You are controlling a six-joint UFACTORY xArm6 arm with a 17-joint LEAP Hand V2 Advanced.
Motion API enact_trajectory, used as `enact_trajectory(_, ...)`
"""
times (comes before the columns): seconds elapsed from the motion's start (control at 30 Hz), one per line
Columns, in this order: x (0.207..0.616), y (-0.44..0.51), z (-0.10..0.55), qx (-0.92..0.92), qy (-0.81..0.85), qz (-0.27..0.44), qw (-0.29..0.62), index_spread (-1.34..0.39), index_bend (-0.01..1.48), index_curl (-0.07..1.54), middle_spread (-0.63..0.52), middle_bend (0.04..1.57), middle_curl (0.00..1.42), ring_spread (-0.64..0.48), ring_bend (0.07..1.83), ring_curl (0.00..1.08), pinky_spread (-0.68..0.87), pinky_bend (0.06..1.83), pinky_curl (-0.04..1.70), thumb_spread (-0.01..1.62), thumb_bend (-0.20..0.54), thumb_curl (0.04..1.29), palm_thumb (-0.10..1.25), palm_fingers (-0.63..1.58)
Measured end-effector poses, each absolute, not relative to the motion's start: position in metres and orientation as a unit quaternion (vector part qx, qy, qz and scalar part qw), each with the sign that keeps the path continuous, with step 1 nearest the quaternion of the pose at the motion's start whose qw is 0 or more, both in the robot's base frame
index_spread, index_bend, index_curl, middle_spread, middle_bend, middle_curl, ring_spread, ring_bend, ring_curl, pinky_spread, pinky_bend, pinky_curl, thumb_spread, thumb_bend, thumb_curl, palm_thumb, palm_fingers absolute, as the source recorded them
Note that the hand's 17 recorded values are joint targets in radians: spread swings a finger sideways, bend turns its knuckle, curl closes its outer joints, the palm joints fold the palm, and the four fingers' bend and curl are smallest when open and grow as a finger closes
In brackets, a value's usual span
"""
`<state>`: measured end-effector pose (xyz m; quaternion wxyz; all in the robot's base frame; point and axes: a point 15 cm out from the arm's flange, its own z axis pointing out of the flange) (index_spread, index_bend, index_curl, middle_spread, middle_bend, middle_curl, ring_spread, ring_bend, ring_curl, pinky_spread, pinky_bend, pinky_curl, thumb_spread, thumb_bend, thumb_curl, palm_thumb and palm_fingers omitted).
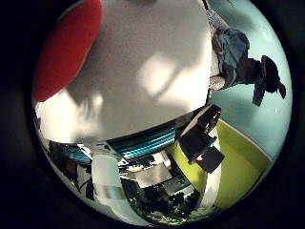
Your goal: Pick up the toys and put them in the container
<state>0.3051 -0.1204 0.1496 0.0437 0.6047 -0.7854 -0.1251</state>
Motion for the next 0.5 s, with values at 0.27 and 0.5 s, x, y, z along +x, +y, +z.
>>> enact_trajectory(0.27,0.318,-0.126,0.162,0.612,-0.785,-0.092,0.031,-0.45,0.61,0.47,-0.25,0.93,0.66,-0.28,1.13,0.56,-0.29,1.08,0.51,1.02,-0.006,0.42,0.83,1.23)
enact_trajectory(0.5,0.303,-0.115,0.178,0.618,-0.777,-0.114,0.045,-0.37,1.05,0.78,-0.24,1.23,0.86,-0.27,1.33,0.72,-0.23,1.34,0.75,0.92,-0.006,0.56,1.03,1.06)
